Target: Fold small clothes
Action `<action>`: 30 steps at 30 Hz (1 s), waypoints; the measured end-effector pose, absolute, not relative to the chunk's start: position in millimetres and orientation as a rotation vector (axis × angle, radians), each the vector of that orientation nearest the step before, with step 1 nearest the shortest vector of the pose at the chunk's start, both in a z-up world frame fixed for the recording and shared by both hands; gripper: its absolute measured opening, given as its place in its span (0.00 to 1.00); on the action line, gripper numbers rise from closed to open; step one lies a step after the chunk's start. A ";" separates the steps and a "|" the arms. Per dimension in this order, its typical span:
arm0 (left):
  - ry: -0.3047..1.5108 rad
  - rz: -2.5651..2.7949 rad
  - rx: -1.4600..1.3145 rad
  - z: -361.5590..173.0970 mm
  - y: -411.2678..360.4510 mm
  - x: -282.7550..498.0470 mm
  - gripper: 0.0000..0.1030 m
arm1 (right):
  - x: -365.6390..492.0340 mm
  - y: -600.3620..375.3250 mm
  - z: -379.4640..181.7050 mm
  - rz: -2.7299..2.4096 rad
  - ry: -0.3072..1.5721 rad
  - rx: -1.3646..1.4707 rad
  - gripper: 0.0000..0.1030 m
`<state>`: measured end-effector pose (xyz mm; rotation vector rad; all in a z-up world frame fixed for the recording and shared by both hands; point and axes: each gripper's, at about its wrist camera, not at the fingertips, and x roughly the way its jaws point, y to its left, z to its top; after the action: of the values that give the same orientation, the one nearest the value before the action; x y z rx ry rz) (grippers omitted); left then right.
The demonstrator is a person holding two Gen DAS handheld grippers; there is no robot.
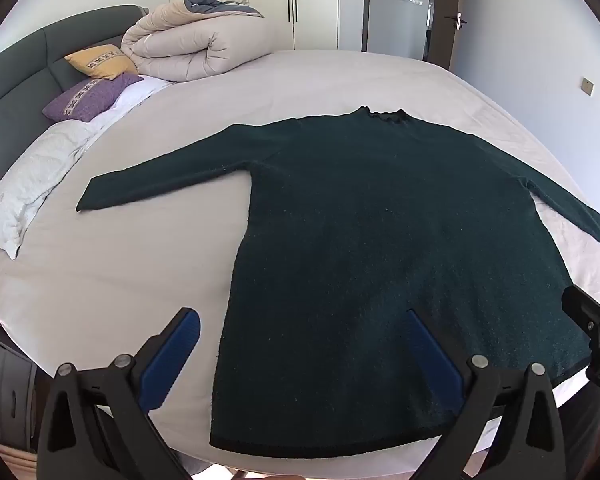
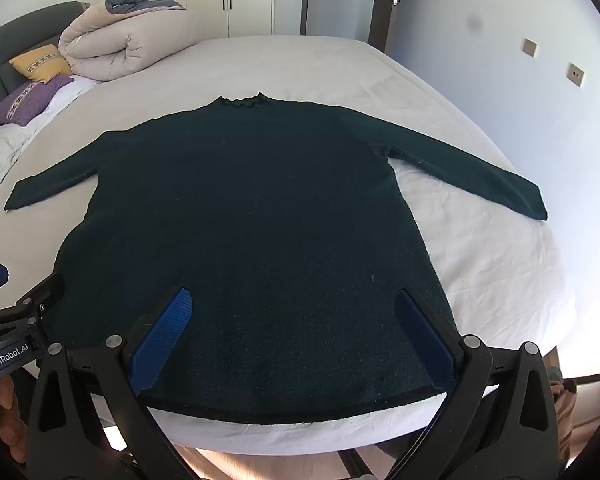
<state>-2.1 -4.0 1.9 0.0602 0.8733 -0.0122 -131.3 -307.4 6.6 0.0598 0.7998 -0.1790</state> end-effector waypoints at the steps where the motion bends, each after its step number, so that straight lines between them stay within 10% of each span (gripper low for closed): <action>1: 0.889 -0.014 0.050 0.3 -3.2 0.2 1.00 | -131.2 -307.3 6.6 -0.181 0.803 0.057 1.00; 30: 0.902 -0.023 0.014 -4.3 11.2 -6.3 1.00 | -134.8 -302.2 3.4 -0.175 0.812 0.057 1.00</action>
<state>-6.3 11.2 -4.3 0.0141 0.9015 -0.0229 -134.8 -302.2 3.4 0.0570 0.8118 -0.1746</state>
